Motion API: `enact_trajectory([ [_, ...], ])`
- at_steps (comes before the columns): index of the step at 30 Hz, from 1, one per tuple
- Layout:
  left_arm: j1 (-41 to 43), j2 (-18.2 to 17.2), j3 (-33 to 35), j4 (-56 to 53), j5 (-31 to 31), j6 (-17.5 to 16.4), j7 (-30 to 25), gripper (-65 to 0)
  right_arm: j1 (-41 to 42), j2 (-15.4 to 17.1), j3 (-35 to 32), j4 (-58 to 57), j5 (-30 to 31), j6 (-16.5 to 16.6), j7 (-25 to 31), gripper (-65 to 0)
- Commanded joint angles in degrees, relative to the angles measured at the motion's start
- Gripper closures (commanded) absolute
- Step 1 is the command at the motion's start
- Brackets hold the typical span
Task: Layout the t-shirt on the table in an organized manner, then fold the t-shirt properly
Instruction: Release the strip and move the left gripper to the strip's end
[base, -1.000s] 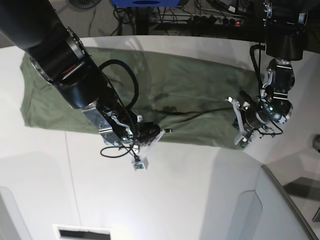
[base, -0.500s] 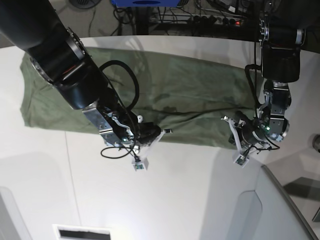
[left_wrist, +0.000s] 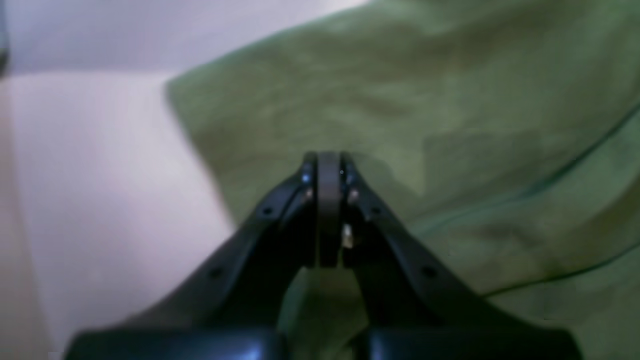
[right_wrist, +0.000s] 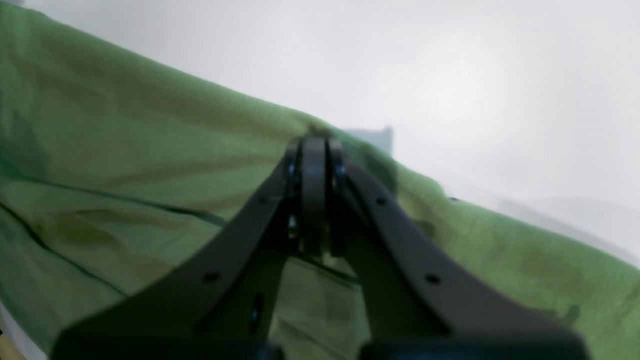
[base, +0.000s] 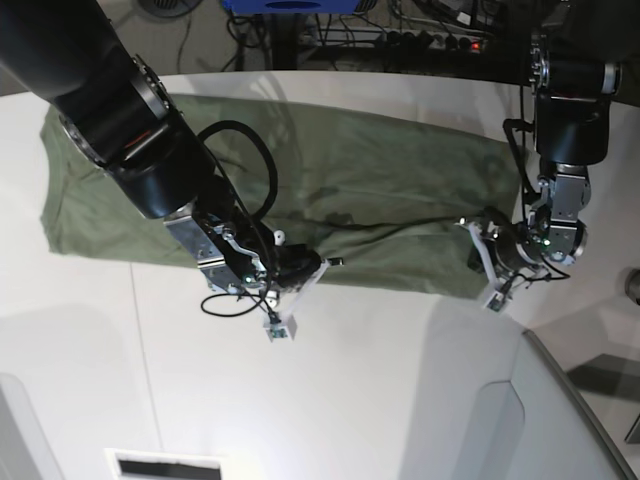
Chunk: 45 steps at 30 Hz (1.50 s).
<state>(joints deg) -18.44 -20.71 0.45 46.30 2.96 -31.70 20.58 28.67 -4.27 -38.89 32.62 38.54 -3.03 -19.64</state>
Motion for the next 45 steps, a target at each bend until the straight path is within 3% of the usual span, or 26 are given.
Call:
enact_trajectory([
  [1,-1.3,-1.05,-0.23,-0.19,-0.46,1.15,-1.02,0.0,0.48,0.27,-0.09,0.04,-0.87,-1.06,-2.3,-1.5],
  [7,-0.86,-1.14,-0.14,-1.95,-0.46,2.82,-3.13,0.0,0.39,0.01,-0.09,0.04,-0.87,3.86,-2.3,-1.5],
  [26,-0.86,-4.04,-1.02,-4.68,-0.9,2.91,-3.48,0.0,-1.28,1.68,-0.18,9.71,-1.05,4.04,-2.38,-1.5],
  [31,1.69,-4.21,-1.11,-0.02,-1.07,3.79,-3.04,0.0,-4.71,5.2,0.43,20.7,-1.05,5.97,-2.03,-1.4],
  [34,5.29,-4.3,-4.01,6.05,-0.9,5.73,-2.86,0.0,-7.96,8.62,3.51,30.19,-1.05,2.28,-2.3,-1.4],
  [38,8.63,-4.04,-9.46,10.53,-0.54,5.81,-2.86,0.0,-13.5,12.14,9.66,38.19,-0.96,-6.16,-2.38,-1.4],
  [41,9.78,-4.21,-11.74,11.67,-0.54,5.81,-2.86,0.0,-17.37,14.69,13.88,40.74,-0.79,-6.86,-2.38,-1.4],
  [45,9.78,-4.21,-14.47,11.32,-0.54,5.9,-2.86,0.0,-22.29,15.31,23.38,40.48,-0.79,-6.86,-2.38,-1.4],
])
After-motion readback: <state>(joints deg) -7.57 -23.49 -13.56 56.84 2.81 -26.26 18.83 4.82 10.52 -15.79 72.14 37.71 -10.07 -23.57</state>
